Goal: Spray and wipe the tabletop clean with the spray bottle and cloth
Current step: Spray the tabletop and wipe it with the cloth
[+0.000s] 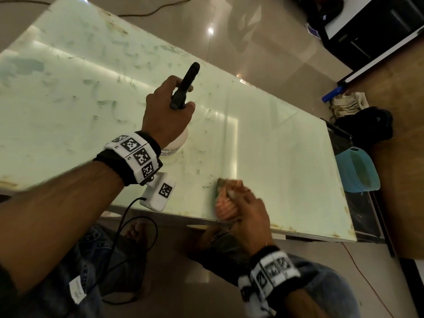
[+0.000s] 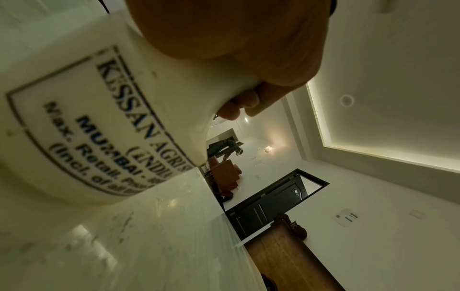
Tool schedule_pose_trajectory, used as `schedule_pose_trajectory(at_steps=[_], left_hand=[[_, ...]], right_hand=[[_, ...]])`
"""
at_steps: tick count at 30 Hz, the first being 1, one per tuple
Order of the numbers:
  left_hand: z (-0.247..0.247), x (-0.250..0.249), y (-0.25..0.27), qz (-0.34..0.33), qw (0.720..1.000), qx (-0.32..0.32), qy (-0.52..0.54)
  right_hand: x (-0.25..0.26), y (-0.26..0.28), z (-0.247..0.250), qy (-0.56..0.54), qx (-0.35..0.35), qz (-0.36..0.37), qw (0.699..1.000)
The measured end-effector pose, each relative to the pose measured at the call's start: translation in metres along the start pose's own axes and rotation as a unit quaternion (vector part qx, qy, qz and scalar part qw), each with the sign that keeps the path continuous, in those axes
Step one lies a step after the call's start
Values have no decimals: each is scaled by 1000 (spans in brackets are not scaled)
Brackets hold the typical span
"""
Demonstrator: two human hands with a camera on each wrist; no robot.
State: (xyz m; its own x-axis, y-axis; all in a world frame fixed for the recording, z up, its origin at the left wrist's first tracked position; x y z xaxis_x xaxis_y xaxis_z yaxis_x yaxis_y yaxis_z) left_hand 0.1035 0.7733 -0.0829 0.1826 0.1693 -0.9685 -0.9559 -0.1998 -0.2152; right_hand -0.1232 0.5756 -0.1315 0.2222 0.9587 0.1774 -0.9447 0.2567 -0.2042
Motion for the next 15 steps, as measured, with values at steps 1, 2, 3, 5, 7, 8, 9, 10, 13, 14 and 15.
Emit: schedule_pose_trajectory(at_steps=[1,2,3,5,7,8,9,10,13,14,15], left_hand=[[-1,-1,0,0,1000,4,2],[-2,-2,0,-1,1000,7,2],[-2,-2,0,-1,1000,10,2],[-3,-3,0,2,1000,13,-2],[-2,-3,-1,7,1000,15,-4],[-2,-4,-1,11,1000,17,-3],[-1,-3,-3,13,1000,17,-2],[-1,-2,-4,16,1000,17,0],[3,0,-6,27,1000,10,9],[3,1,-7,29,999,8,12],[4,2,-7,29,999,6,13]], right_hand=[[6,14,1,-4,-13,16,1000],[13,28,2,-7,-30,25,999],[20,39,1,-6,-49,25,998],[27,45,-1,-10,-86,13,996],[24,33,-9,-25,-100,11,995],[22,21,-13,-30,-99,14,995],[19,6,-17,-38,-101,18,994],[16,-12,-19,-45,-107,17,993],[9,-78,-28,-46,-110,-23,993],[6,-103,-33,-31,-95,-34,994],[4,-125,-37,-26,-80,-41,996]])
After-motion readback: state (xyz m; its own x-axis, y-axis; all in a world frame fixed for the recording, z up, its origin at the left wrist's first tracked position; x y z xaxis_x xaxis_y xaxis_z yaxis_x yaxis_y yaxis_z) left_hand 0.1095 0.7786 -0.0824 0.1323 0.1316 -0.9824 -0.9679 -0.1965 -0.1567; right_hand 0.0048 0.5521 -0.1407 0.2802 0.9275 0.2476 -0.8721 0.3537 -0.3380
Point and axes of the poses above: each hand's wrist, its own y-axis away from the middle knuckle, its own z-axis out of the back of the hand, x = y × z, the point moved 5 cm from there along -y, towards the middle knuckle, and after that the axes turned 14 degrees about -x, right-handed, at the moved point
